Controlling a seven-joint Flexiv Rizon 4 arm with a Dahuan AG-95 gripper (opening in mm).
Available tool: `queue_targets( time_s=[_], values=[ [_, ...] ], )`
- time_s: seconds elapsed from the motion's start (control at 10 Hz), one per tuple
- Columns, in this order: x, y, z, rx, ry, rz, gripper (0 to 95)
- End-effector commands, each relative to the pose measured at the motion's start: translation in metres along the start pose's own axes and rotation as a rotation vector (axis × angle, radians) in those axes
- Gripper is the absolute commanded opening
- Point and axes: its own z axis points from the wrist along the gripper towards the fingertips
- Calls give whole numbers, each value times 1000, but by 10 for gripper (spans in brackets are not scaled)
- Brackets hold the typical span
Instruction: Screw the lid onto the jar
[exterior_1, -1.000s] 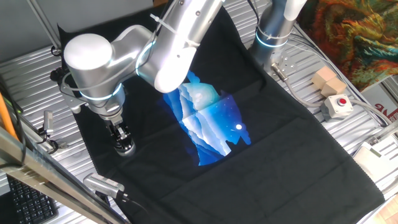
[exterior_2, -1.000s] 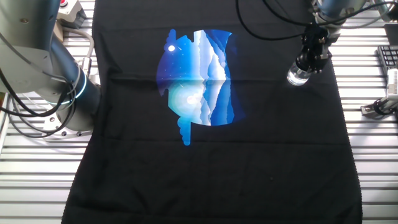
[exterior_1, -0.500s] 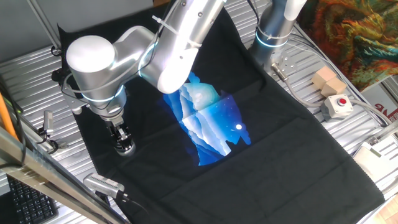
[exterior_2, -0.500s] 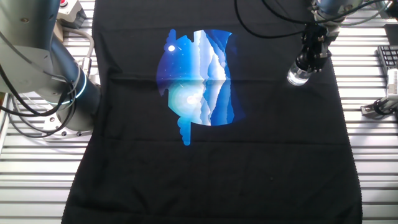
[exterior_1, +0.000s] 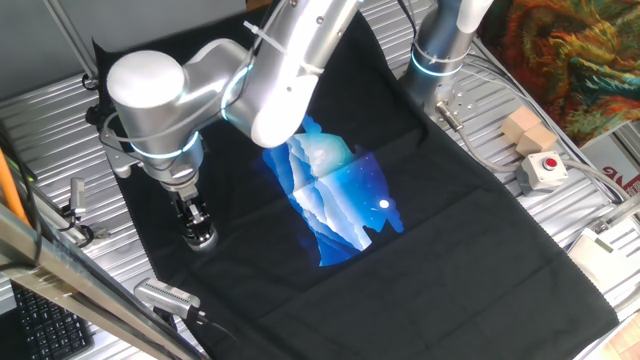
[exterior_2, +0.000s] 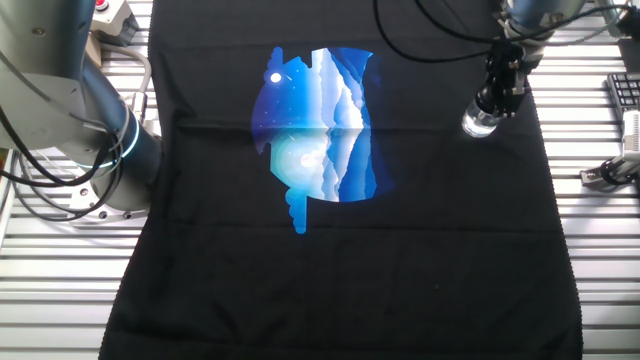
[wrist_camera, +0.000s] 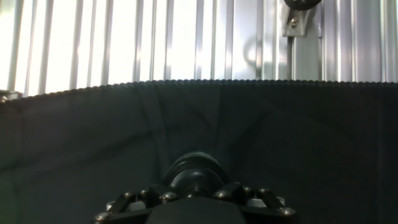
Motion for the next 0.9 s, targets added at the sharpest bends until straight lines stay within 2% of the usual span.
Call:
queue_targets(
  time_s=[0.1,0.4,0.7,0.8,0.9],
  values=[
    [-1,-1,0,-19,-1,17,0],
    [-1,-1,0,16,6,21,0],
    [-1,-2,0,-15,0,52,0],
    [-1,-2,0,-2,3,49,0],
    [-1,-2,0,-3,2,53,0]
  ],
)
